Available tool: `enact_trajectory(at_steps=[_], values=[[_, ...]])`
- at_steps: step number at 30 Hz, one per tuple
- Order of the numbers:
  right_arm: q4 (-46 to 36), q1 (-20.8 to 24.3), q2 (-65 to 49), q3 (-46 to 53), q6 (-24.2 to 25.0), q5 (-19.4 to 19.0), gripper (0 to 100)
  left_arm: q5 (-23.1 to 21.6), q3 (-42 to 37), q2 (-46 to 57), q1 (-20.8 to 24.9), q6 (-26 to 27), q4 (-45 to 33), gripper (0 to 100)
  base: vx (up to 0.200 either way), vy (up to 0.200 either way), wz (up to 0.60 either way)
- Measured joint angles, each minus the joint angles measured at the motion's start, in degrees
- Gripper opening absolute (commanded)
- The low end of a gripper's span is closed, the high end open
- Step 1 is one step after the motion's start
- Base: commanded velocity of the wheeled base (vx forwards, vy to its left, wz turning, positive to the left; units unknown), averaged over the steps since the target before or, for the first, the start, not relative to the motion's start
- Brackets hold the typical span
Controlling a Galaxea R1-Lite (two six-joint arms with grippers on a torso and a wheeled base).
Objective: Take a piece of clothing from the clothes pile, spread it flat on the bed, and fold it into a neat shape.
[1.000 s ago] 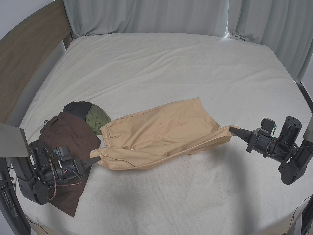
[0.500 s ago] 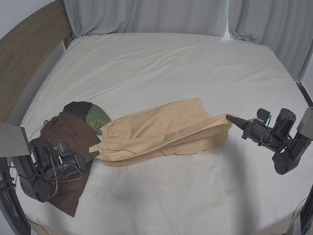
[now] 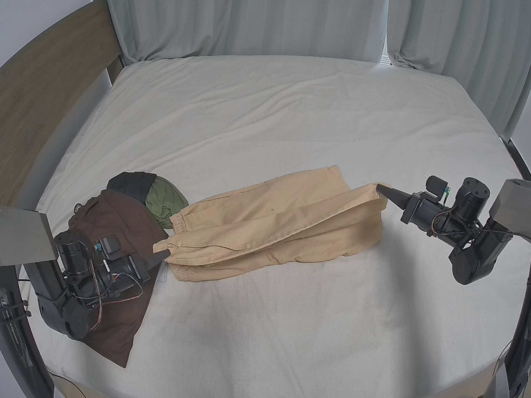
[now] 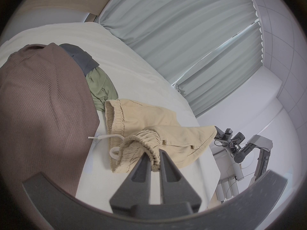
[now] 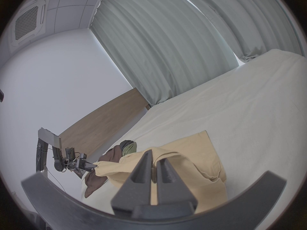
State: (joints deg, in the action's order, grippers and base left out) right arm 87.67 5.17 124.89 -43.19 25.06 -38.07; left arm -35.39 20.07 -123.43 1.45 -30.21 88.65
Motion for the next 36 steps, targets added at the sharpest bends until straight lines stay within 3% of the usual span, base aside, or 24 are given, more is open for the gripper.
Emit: enact_trajectory(at_steps=[7,15,36], values=[[0.0,0.0,3.36,-4.3,0.94,0.02,0,0.41,1.71,-0.9,0.61,-1.01,0.02,0,0.0,0.0,0.0],[-0.09,0.21,6.19,-9.4,4.85,0.0,0,5.64,6.25,-3.63,2.62,-2.83,0.0,0,0.0,0.0,0.0],[-7.92,0.06,13.18,-22.6,5.16,0.04,0,9.53,13.51,-9.57,3.32,-4.5,0.0,0,0.0,0.0,0.0]])
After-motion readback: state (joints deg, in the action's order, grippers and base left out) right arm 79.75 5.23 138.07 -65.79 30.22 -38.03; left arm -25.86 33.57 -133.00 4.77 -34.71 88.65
